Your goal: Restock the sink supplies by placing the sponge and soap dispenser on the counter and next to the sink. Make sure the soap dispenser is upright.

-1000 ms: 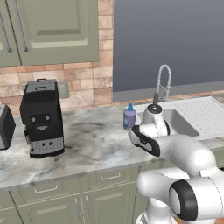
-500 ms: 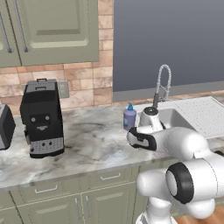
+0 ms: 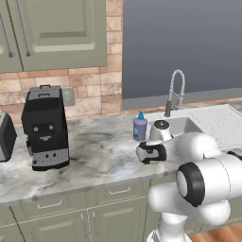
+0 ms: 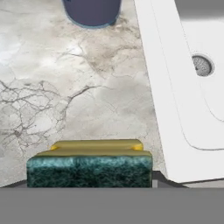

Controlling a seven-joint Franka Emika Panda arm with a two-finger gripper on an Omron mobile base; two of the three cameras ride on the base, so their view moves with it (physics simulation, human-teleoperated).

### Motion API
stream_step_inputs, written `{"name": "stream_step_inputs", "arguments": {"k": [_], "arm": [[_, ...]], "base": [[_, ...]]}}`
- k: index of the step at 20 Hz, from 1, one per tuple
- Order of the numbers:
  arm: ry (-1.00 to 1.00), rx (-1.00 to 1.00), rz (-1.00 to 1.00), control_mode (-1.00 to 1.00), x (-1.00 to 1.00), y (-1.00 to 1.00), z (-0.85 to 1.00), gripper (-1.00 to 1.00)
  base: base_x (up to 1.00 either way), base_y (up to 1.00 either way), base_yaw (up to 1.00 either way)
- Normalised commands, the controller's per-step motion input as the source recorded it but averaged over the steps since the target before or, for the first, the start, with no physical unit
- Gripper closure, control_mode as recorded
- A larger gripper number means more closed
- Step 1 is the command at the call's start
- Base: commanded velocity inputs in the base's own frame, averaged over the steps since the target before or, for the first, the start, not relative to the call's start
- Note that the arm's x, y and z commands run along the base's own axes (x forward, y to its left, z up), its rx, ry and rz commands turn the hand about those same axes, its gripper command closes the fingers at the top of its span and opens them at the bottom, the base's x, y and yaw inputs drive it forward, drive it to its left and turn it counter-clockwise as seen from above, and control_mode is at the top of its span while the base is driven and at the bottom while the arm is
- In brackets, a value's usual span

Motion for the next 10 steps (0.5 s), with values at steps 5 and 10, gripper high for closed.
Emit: {"name": "stream_step_inputs", "arguments": {"k": [5,10], "arm": [[0.00,0.00,0.00,-1.00,0.27,0.06,-0.29,-1.00],[0.00,0.02,0.00,-1.00,0.18,-0.01,-0.05,-1.00]], "base": [[0.00,0.00,0.00],[0.00,0.00,0.00]]}}
